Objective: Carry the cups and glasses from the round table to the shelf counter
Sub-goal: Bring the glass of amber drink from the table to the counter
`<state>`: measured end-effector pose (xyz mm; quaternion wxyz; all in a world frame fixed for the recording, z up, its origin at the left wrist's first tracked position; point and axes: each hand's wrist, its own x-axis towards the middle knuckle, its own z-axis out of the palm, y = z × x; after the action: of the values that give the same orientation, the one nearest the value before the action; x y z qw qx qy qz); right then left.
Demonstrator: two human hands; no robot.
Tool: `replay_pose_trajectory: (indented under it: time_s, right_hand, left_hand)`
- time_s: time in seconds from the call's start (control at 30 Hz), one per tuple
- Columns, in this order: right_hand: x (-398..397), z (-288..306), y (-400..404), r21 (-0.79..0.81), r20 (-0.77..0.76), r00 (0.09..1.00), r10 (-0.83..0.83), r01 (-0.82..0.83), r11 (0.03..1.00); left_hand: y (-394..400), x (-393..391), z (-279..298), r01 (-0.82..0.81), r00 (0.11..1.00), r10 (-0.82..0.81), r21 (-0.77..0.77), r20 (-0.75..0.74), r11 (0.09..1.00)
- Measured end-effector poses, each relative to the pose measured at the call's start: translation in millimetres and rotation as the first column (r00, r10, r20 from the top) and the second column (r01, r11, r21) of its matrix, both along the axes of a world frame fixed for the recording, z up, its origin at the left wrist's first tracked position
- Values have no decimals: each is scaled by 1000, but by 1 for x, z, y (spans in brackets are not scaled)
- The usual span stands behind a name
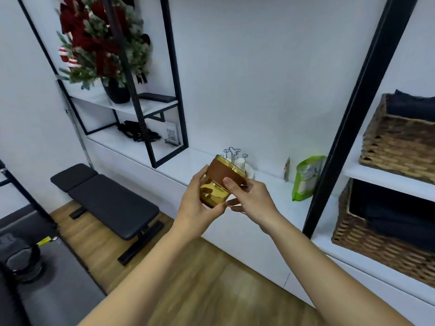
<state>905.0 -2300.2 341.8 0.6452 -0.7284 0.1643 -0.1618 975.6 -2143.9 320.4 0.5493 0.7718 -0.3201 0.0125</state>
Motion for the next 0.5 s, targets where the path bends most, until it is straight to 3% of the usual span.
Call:
replay_pose_trajectory:
  time_s: [0.2,0.5]
  right_hand:
    - [92,-11,-48,198,-55,998,39,-27,980]
    - [243,5,-148,43,-144,989,-41,48,998]
  left_hand:
    - [-44,94,-1,-36,996,32,58,83,998]
    - [-139,247,24,-105,993,102,-49,-53,993]
